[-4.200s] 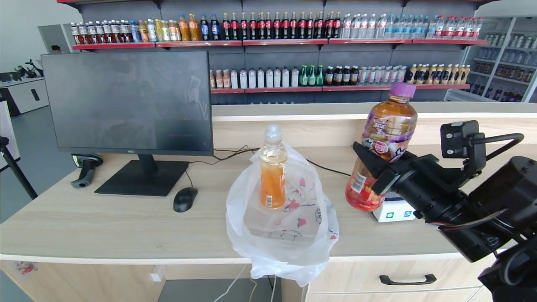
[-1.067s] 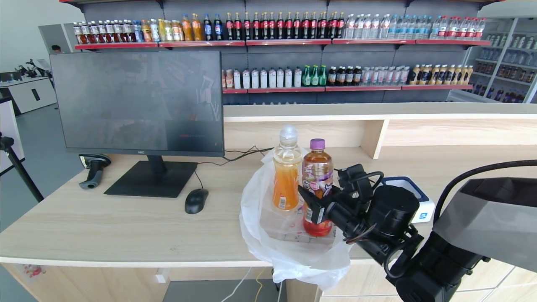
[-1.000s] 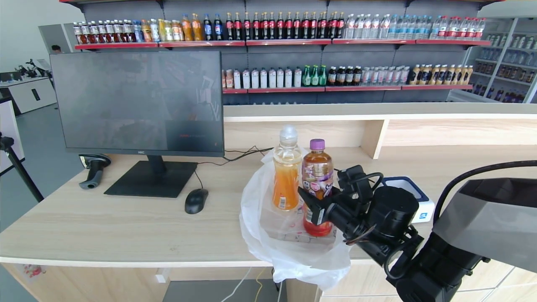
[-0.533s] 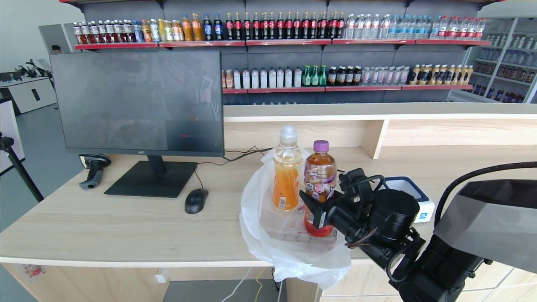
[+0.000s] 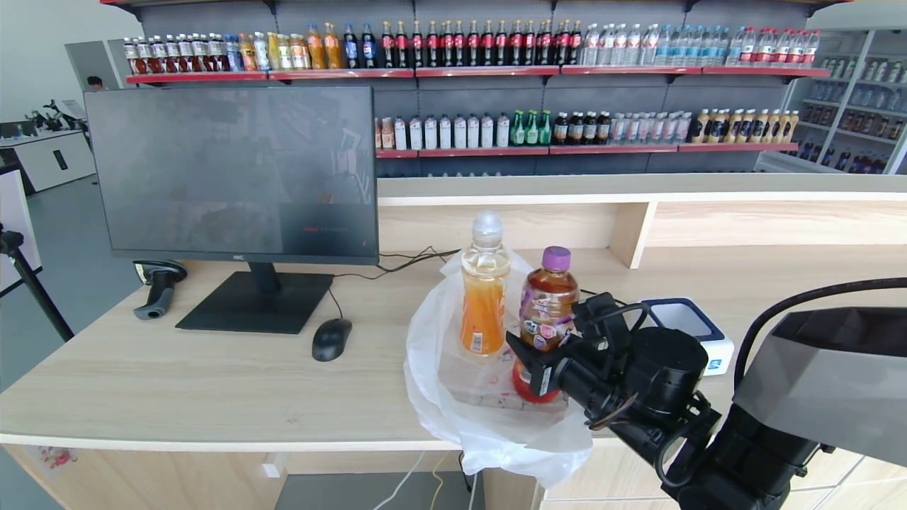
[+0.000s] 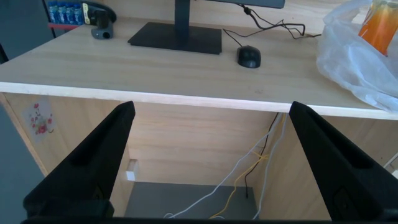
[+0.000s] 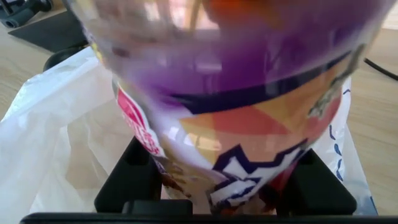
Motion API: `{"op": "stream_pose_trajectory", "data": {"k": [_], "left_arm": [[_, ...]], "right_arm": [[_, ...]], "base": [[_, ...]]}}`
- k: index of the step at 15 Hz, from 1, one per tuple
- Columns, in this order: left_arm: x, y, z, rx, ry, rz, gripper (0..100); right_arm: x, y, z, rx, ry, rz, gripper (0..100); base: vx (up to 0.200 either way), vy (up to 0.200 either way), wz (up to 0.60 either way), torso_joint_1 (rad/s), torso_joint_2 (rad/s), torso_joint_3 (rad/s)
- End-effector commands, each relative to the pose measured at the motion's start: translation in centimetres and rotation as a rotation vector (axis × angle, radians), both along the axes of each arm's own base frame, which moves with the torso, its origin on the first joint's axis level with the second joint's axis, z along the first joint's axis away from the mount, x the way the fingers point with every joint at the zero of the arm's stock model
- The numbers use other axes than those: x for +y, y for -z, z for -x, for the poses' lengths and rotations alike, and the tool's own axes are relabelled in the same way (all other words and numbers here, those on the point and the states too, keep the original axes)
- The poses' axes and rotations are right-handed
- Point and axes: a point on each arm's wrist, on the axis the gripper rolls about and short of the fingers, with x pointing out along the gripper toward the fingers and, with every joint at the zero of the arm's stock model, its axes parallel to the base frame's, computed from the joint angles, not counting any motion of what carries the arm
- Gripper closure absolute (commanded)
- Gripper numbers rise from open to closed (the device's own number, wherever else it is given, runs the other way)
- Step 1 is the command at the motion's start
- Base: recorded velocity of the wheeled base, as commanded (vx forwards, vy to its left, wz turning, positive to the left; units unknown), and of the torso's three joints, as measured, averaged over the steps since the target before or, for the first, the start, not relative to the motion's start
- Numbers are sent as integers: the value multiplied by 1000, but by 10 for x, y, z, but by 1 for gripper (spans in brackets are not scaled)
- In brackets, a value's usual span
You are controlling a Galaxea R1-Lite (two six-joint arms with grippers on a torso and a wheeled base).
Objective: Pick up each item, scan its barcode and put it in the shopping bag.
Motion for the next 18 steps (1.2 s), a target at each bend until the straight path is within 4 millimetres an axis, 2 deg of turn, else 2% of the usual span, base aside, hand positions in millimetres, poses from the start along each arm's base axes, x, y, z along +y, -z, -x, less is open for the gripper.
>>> {"op": "stream_pose_trajectory", "data": {"k": [1, 3, 4, 15, 18], "left_arm": [[0, 0, 0, -1, 0, 0, 0], [0, 0, 0, -1, 0, 0, 0], [0, 0, 0, -1, 0, 0, 0], [0, 0, 0, -1, -2, 0, 0], [0, 0, 0, -1, 0, 0, 0]], "right_arm": [[0, 1, 0, 3, 1, -1, 100], [-1, 2, 1, 8, 1, 1, 100], [-1, 3, 2, 16, -1, 6, 0], [-9, -21, 7, -32, 12, -46, 0], [-19, -39, 27, -53, 4, -61, 0]], "base": [[0, 0, 0, 0, 0, 0], [0, 0, 0, 0, 0, 0], [0, 0, 0, 0, 0, 0], [0, 0, 0, 0, 0, 0], [0, 0, 0, 0, 0, 0]]}}
